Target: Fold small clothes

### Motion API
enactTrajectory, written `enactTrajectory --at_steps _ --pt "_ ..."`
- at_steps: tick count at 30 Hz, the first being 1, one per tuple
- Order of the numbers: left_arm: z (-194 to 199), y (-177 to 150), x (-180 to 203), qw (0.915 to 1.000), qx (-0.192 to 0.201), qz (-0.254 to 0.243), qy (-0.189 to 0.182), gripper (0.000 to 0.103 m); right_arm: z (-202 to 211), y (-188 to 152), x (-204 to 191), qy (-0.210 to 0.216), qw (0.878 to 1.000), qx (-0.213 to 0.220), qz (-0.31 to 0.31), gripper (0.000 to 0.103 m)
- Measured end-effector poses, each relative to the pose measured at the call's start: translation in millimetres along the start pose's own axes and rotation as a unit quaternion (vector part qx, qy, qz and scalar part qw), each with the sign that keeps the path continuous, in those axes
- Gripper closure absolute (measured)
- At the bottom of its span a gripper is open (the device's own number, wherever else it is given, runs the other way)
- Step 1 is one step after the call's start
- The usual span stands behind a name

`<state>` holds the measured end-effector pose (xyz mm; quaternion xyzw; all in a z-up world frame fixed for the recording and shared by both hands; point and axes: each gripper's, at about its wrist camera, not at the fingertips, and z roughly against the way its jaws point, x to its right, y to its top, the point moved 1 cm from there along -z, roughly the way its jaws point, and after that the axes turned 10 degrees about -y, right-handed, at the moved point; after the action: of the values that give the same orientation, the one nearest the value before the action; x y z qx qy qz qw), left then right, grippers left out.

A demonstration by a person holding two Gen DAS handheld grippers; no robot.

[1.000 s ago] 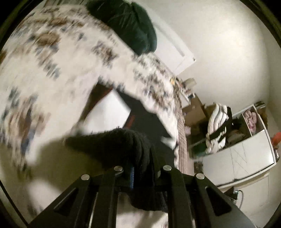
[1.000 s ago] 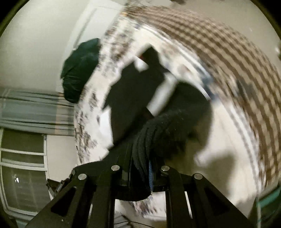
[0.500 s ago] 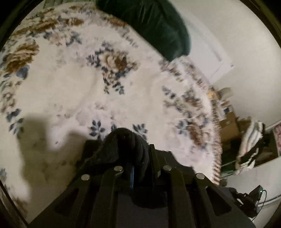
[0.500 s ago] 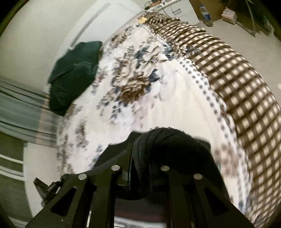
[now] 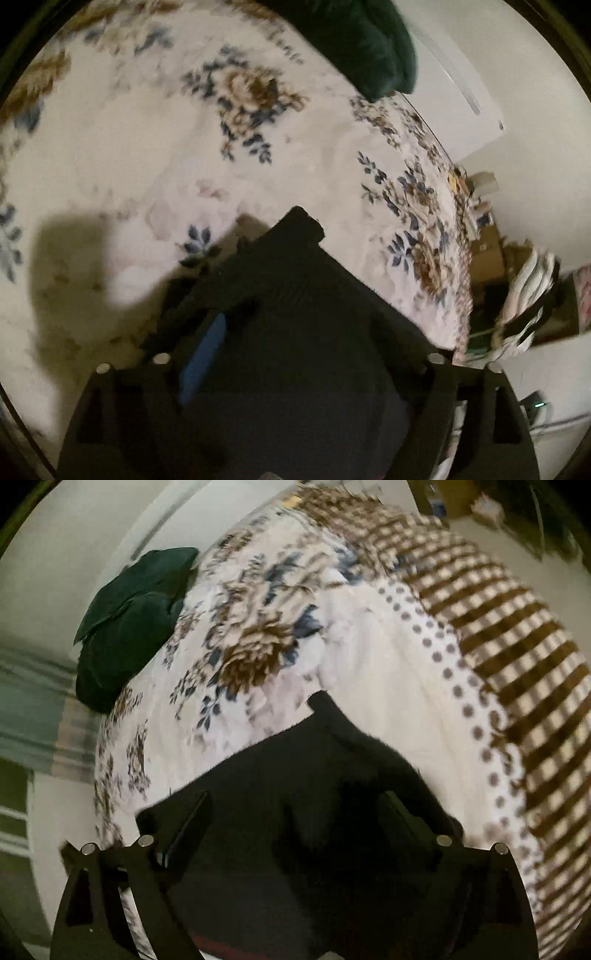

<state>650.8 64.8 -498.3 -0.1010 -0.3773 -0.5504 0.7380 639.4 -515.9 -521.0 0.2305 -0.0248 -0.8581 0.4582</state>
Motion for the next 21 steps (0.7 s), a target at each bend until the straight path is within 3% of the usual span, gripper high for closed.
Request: enactTrajectory --at_steps 5,9,12,15,21 --pt "45.1 -35.0 9.4 0.9978 0.028 -0.054 0.025 0.019 51.8 -43.9 -3.2 -0.077 0.995 0.056 0.038 0.01" --pt "80.1 -93.8 -16.0 0.9973 0.03 -0.017 0.065 0.019 81.8 -95.1 35.9 -0.103 0.993 0.056 -0.027 0.005" --pt "89.9 -132.0 -41.2 0.9964 0.014 0.057 0.062 0.019 79.0 -131.4 72.7 -0.086 0.99 0.024 -0.109 0.005" --pt "89.1 -158.1 -54.8 0.9921 0.009 0.121 0.033 0.019 53.4 -167.8 105.3 -0.05 0.981 -0.026 -0.187 0.005" --pt "42.6 -160.4 -77.9 0.9825 0.022 0.185 0.005 0.018 -1.1 -185.5 127.2 0.02 0.966 -0.047 -0.254 0.002"
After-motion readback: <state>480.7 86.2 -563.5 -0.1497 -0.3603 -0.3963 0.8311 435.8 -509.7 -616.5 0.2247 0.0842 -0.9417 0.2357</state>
